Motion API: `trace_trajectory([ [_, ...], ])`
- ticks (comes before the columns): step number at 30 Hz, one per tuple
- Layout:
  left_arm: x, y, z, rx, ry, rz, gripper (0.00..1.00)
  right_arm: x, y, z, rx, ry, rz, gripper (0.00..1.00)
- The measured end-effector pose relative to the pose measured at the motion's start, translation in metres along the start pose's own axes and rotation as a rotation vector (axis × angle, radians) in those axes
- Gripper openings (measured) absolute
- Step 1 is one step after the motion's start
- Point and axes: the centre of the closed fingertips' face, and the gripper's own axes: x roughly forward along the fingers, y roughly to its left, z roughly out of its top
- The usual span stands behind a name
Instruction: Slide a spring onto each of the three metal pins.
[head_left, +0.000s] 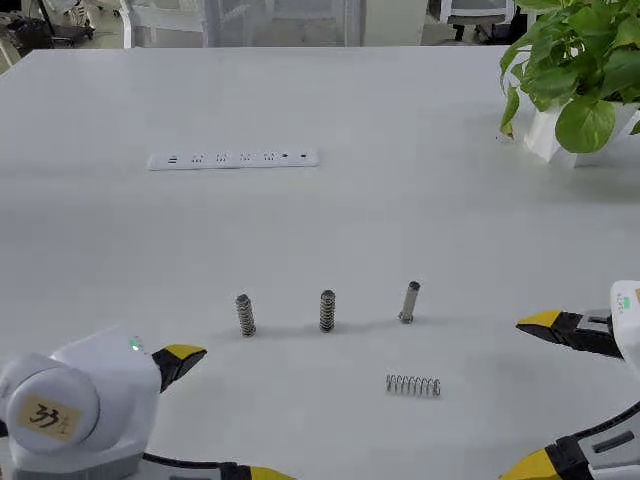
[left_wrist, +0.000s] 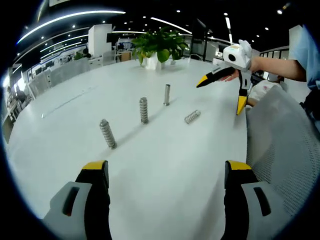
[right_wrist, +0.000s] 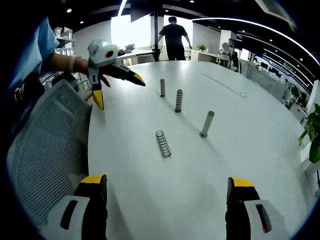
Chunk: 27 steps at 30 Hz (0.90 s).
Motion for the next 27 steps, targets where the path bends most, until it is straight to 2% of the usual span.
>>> trace_trajectory([
  [6,0.017,-0.012,0.011,0.087,0.009,-0.064,0.91,0.0,0.0,0.003,0.009,-0.021,-0.007,0.99],
  [11,0.035,-0.021,0.018,0.131,0.016,-0.112,0.86,-0.004,0.0,0.001,0.016,-0.03,-0.015,0.99],
  [16,0.052,-0.032,0.021,0.152,0.012,-0.153,0.81,-0.008,0.0,0.0,0.025,-0.04,-0.026,0.99],
  [20,0.062,-0.037,0.024,0.157,0.007,-0.166,0.77,-0.007,0.002,-0.002,0.044,-0.054,-0.03,0.99],
  [27,0.073,-0.039,0.036,0.181,0.0,-0.181,0.65,-0.005,0.006,-0.006,0.067,-0.061,-0.027,0.99],
])
